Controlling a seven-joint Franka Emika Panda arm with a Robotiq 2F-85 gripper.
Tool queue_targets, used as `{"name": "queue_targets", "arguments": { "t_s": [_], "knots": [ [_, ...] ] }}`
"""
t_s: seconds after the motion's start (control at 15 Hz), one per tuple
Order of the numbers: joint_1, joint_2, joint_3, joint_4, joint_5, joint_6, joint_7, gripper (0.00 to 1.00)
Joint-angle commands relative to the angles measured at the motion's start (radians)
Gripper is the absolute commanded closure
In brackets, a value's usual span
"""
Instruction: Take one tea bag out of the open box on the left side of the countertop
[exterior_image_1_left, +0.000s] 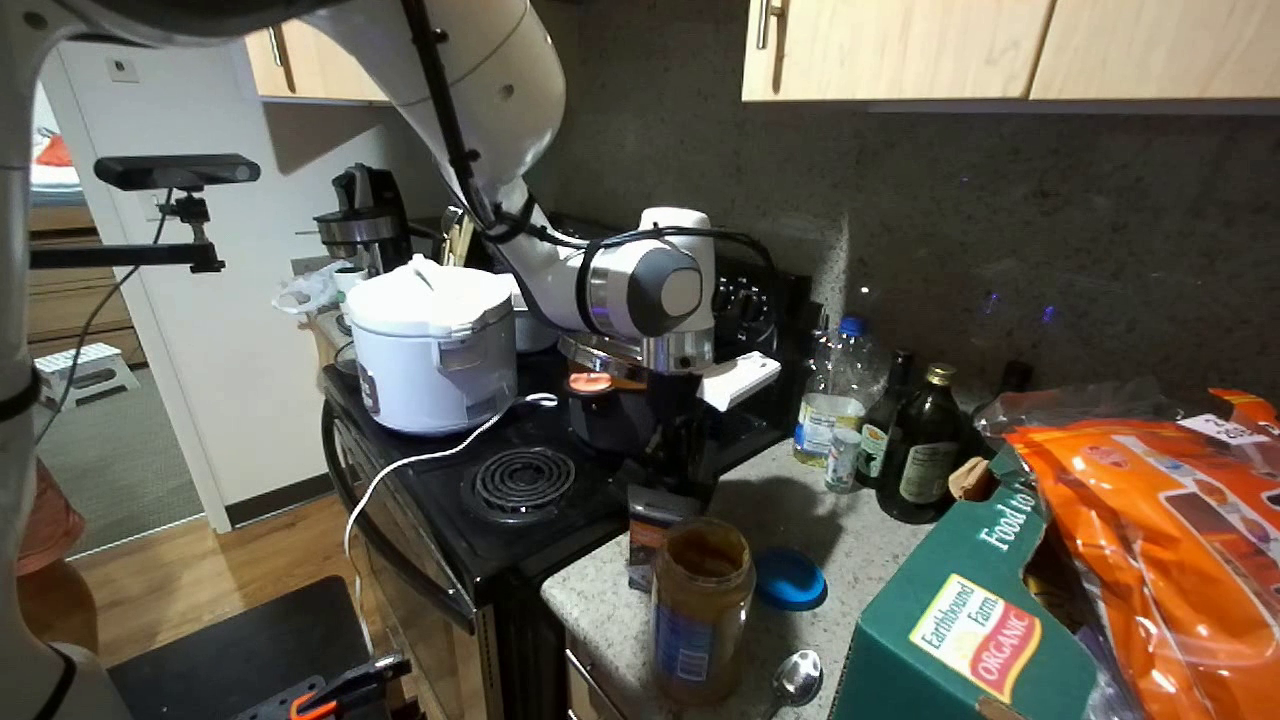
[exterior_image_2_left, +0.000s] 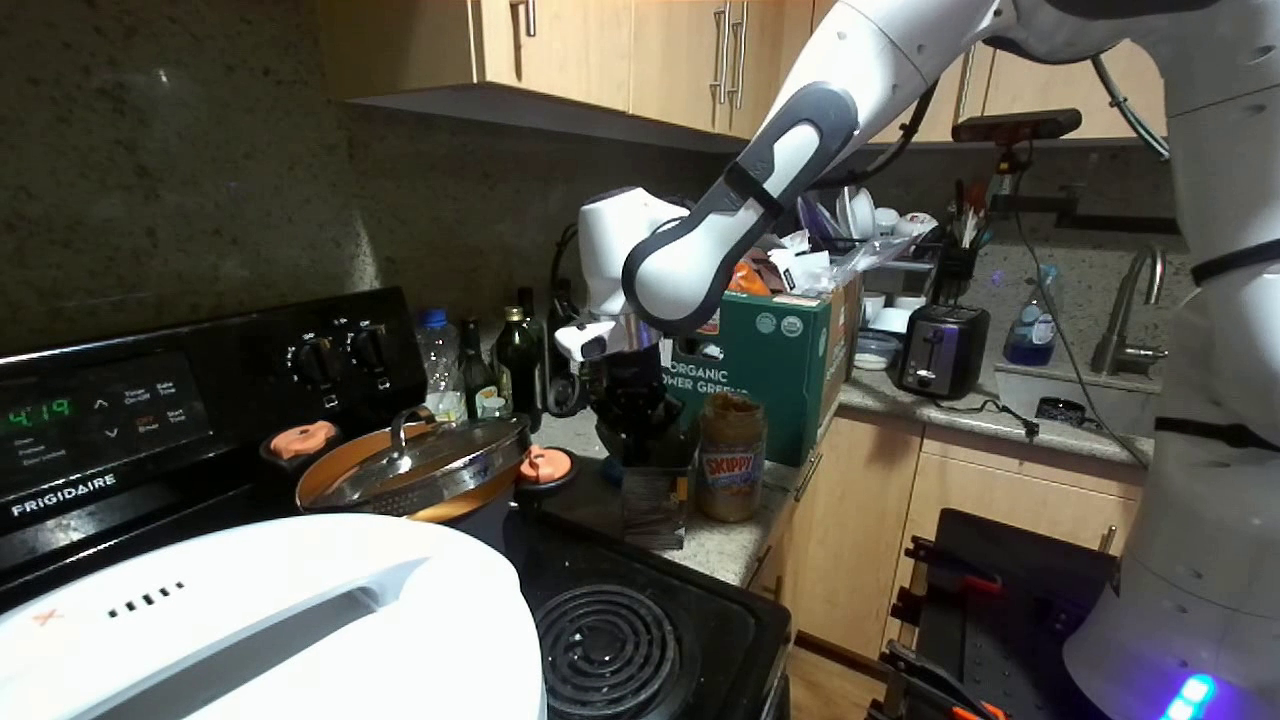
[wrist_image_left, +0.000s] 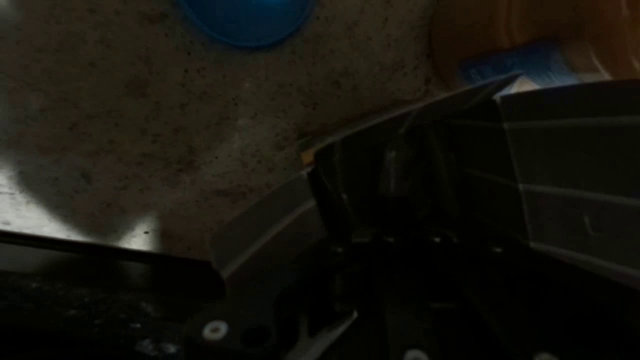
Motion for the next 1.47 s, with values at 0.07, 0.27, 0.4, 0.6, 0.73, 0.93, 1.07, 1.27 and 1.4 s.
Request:
{"name": "queue_targets", "arguments": {
  "t_s": [0.07, 0.27, 0.4, 0.6, 0.73, 0.93, 1.07, 1.27, 1.4],
  "knots": [
    [0.017, -0.081, -0.020, 0.016, -0.085, -0.072, 0.065, 0.95],
    [0.025, -0.127, -0.024, 0.023, -0.142, -0.107, 0.110, 0.95],
    [0.030, -0.153, -0.021, 0.031, -0.173, -0.136, 0.135, 0.95],
    [0.044, -0.184, -0.013, 0.047, -0.211, -0.184, 0.168, 0.96],
    [0.060, -0.203, -0.004, 0.059, -0.234, -0.225, 0.195, 0.95],
    [0.085, -0.220, 0.011, 0.077, -0.255, -0.283, 0.220, 0.95],
    [0.101, -0.224, 0.024, 0.090, -0.249, -0.319, 0.236, 0.95],
    [0.127, -0.228, 0.049, 0.105, -0.233, -0.380, 0.285, 0.96],
    [0.138, -0.231, 0.064, 0.107, -0.211, -0.408, 0.316, 0.95]
  ]
}}
